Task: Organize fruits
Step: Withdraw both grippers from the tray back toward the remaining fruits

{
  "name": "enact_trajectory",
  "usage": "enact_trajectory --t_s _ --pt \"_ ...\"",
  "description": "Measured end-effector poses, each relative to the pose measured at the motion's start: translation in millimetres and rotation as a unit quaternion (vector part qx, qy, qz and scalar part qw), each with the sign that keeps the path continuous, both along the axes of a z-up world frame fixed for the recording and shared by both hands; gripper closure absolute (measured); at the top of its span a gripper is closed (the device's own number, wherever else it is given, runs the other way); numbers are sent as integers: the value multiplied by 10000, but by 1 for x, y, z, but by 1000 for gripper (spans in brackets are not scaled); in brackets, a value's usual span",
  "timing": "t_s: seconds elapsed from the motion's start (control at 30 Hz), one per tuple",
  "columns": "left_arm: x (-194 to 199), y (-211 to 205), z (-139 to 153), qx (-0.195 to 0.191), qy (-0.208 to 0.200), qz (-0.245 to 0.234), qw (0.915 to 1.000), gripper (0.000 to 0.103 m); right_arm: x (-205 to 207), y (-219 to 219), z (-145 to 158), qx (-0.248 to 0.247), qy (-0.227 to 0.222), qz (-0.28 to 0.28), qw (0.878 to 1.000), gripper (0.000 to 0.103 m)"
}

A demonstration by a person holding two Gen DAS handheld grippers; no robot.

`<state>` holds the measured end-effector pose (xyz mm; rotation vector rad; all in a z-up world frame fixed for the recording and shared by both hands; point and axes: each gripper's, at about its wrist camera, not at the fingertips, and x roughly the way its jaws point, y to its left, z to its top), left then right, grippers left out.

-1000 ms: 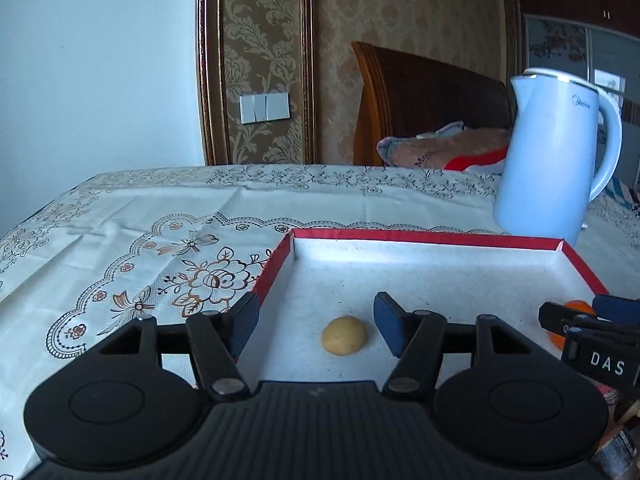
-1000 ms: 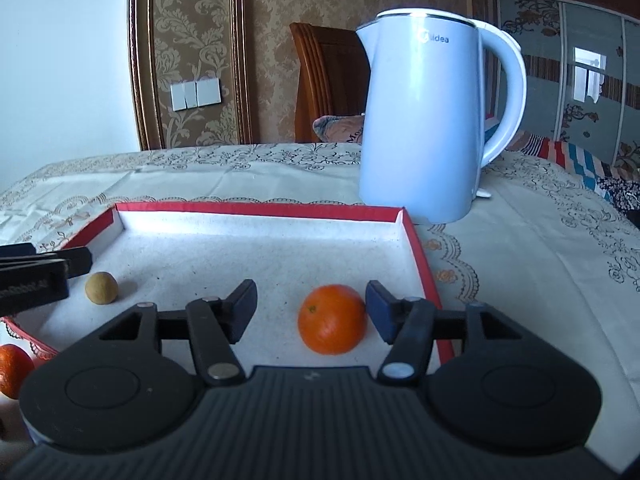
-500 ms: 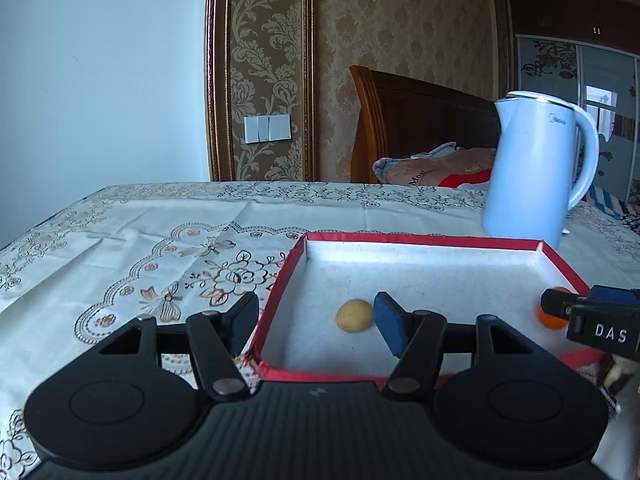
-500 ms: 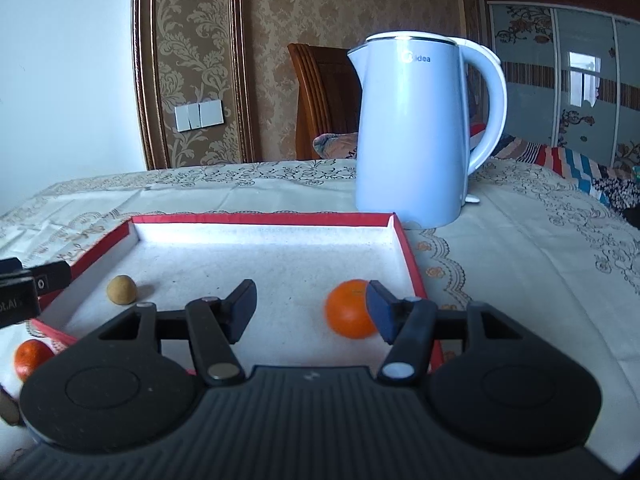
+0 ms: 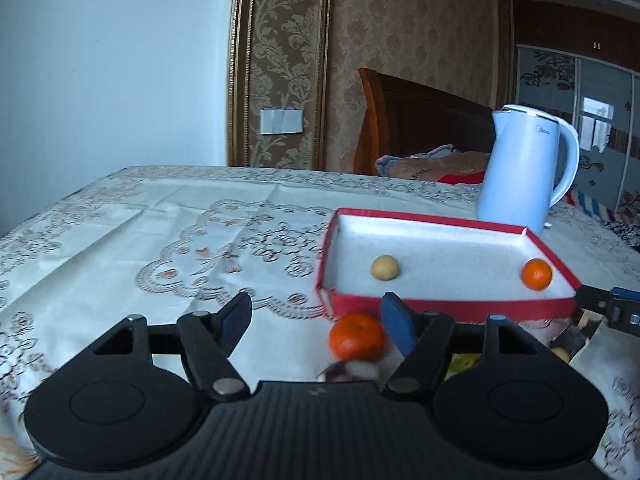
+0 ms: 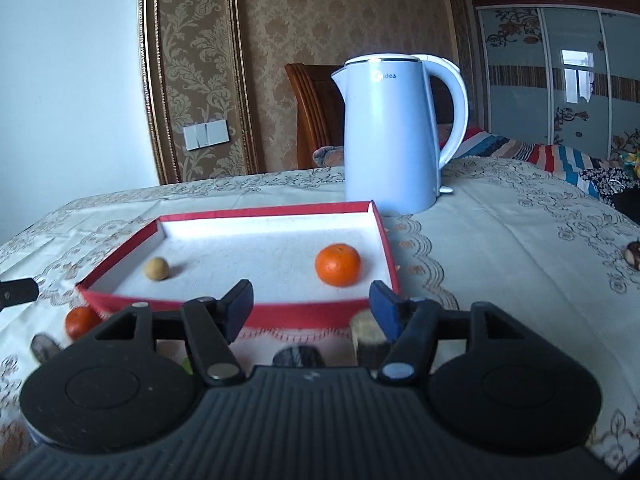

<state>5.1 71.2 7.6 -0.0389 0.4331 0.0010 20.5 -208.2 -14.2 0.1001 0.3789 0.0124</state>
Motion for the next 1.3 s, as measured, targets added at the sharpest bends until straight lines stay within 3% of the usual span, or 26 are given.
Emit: enact_trajectory --t_s 0.27,1.3 --pt "1 -9 -12 129 378 -63 9992 32 -32 10 -15 -192 -64 -13 9998 37" --pt "11 -19 -38 159 822 -109 9964 32 -29 4 -22 0 34 -97 9999 35"
